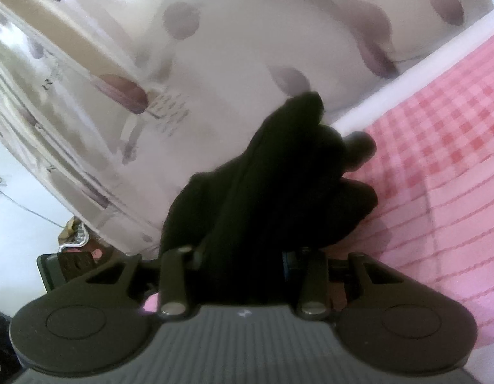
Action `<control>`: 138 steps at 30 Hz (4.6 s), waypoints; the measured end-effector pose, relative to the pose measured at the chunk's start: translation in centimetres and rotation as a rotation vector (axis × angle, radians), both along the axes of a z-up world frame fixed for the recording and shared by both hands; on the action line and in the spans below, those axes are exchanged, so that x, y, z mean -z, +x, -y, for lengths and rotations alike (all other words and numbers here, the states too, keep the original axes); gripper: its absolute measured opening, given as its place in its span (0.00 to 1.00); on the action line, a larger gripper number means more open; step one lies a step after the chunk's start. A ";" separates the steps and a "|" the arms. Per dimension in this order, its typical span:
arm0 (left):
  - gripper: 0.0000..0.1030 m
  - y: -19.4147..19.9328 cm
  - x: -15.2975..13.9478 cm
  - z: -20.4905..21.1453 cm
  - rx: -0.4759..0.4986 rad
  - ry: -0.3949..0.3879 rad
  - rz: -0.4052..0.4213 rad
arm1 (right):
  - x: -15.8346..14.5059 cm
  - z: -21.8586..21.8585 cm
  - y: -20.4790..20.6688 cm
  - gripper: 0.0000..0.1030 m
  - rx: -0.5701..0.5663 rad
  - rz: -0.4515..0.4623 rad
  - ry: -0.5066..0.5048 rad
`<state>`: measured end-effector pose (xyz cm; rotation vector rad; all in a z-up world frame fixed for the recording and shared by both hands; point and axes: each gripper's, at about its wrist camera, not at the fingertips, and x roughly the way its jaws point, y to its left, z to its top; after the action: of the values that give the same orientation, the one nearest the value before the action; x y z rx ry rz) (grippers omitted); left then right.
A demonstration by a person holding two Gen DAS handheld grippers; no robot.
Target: Fold small clothes
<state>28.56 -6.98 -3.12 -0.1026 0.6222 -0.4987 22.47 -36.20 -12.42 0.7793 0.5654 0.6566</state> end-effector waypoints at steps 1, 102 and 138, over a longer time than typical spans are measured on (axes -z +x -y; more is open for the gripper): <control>0.52 -0.5 -0.2 -0.5 -0.004 0.000 0.000 | -0.1 -0.4 -0.3 0.37 -0.004 0.002 0.004; 0.91 -14.1 3.5 -10.6 -0.226 0.129 0.063 | 2.9 -13.5 -15.0 0.57 0.091 0.072 -0.419; 1.00 -25.9 -9.2 -8.5 -0.508 0.181 0.523 | -3.3 -15.7 -28.1 0.99 0.508 0.337 -0.670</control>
<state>2.70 1.57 6.07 0.0435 0.1112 0.0328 -5.66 -20.46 -9.11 0.1520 0.2292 0.0952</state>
